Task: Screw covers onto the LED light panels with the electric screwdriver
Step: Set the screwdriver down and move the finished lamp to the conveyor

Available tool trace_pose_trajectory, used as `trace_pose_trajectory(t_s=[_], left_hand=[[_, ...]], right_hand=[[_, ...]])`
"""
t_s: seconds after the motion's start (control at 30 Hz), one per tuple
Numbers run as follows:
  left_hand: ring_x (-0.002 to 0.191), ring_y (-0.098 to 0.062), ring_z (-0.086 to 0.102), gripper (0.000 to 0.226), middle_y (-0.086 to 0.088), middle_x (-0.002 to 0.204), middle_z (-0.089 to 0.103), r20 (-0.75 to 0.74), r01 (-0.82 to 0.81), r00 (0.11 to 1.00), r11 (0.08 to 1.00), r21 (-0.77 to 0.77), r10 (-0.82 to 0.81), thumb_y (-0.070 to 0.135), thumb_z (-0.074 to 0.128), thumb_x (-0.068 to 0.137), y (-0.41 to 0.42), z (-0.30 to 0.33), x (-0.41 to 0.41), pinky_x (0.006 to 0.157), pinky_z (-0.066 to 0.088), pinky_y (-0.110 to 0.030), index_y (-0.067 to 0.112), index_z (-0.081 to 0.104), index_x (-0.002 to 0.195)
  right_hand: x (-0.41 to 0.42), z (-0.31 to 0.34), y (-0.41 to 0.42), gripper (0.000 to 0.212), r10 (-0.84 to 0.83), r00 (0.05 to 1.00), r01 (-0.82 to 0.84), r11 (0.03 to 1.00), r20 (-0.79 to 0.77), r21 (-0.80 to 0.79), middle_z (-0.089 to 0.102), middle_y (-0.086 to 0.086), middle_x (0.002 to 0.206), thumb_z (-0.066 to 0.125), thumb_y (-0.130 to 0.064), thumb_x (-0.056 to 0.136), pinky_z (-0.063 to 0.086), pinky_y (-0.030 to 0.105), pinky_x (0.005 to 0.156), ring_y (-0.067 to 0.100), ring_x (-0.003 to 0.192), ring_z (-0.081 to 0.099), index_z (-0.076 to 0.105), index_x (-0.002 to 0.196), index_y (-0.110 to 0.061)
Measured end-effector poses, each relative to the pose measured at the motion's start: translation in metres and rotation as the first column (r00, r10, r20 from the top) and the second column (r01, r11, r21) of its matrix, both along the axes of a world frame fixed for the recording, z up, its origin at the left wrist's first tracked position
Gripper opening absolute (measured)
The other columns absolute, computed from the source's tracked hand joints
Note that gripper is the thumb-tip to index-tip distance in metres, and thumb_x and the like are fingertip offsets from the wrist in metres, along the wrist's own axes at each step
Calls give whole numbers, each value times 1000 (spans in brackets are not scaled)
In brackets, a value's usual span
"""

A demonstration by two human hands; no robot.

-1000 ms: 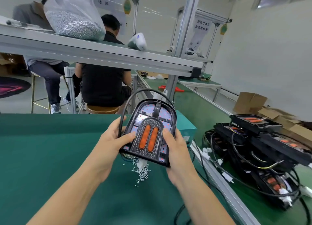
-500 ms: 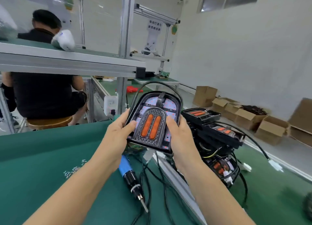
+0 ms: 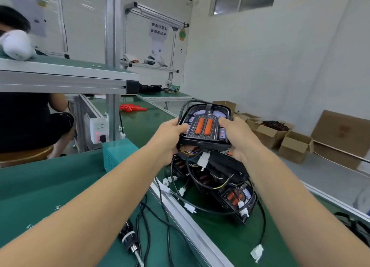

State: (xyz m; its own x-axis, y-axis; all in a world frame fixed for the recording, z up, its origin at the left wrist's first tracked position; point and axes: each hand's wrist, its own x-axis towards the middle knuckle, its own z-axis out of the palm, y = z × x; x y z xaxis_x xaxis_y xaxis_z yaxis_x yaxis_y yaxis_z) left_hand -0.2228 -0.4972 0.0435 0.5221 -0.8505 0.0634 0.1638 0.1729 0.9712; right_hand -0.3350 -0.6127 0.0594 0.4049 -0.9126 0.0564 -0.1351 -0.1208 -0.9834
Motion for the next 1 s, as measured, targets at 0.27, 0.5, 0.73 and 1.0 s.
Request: trace_pose_trajectory(t_s=[0.27,0.5,0.73,1.0], left_hand=[[90,-23,64,29,-9,101,68,-15,111,993,988,-107,-113,15,63,88,-20,1,-6,95,51,-44,3,59,115],[98,-25,65,54,-13,121,63,81,54,995,997,-47,-51,2,64,87,-41,-7,-12,102,46,-45,2,43,136],[136,-28,37,79,-4,157,22,185,-61,981,997,36,54,22,62,92,-61,-18,-19,114,28,-44,15,12,152],[132,-27,40,64,-6,147,39,426,-137,902,982,130,70,40,53,95,-63,-28,-21,108,34,-39,10,30,146]], right_hand=[[-11,7,-22,45,-109,994,109,992,-4,70,57,13,131,47,-25,102,46,46,100,31,119,56,43,142,-8],[-17,6,-28,41,-165,986,162,981,21,104,56,15,130,48,-26,102,45,48,104,32,119,54,46,137,-5],[-23,4,-35,36,-226,974,222,970,29,100,49,11,141,40,-10,103,39,33,94,26,116,49,53,136,-7],[-25,-4,-44,26,-141,958,187,967,-248,175,37,11,115,38,-14,104,35,26,69,22,101,37,47,126,-5]])
